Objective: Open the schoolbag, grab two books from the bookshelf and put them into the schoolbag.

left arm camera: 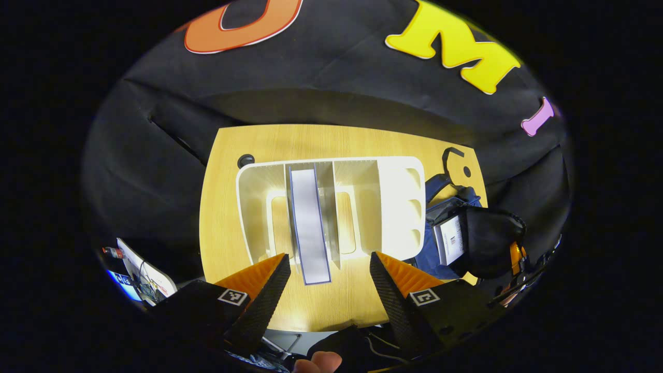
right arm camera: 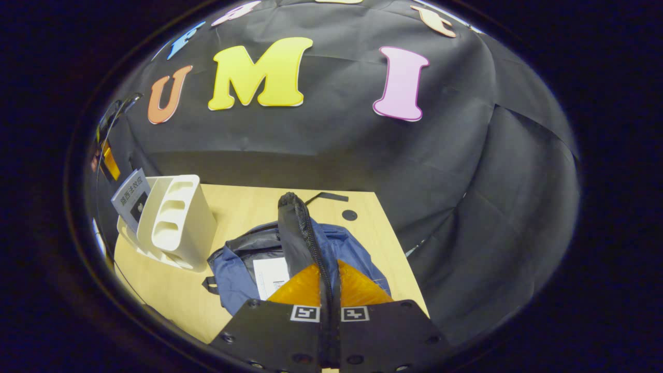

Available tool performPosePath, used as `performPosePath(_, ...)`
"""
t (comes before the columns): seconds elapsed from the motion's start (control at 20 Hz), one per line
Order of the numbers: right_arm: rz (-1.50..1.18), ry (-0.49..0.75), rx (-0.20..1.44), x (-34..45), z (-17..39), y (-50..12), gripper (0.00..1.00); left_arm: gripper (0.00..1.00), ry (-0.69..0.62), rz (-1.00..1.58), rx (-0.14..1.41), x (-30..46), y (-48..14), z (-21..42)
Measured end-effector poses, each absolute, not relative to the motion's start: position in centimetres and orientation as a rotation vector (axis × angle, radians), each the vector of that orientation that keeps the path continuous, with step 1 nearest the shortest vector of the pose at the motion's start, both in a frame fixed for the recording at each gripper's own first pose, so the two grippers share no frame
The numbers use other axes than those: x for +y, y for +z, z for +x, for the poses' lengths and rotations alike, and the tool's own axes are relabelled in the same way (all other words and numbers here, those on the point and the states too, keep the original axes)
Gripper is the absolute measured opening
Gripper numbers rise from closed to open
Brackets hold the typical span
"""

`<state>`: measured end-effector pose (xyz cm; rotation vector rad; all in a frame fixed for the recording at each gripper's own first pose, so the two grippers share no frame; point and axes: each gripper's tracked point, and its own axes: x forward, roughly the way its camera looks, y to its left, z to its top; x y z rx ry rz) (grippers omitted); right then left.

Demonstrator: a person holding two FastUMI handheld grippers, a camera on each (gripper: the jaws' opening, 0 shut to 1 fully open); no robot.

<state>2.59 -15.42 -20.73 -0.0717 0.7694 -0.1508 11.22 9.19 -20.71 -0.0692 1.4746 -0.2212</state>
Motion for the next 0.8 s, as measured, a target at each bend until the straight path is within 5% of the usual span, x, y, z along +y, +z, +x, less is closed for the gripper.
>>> performPosePath(0.6, -0.083, -0.146, 0.786, -15.3, 2.9, -21.3, 0.0, 1.0, -0.162, -0.051, 1.628, 9.9, -28.3, 12.3)
performPosePath(0.8, -0.078, -0.145, 0.785, -15.4, 2.9, -21.4, 0.0, 0.89, -0.158, -0.047, 1.636, 9.7, -29.5, 12.2)
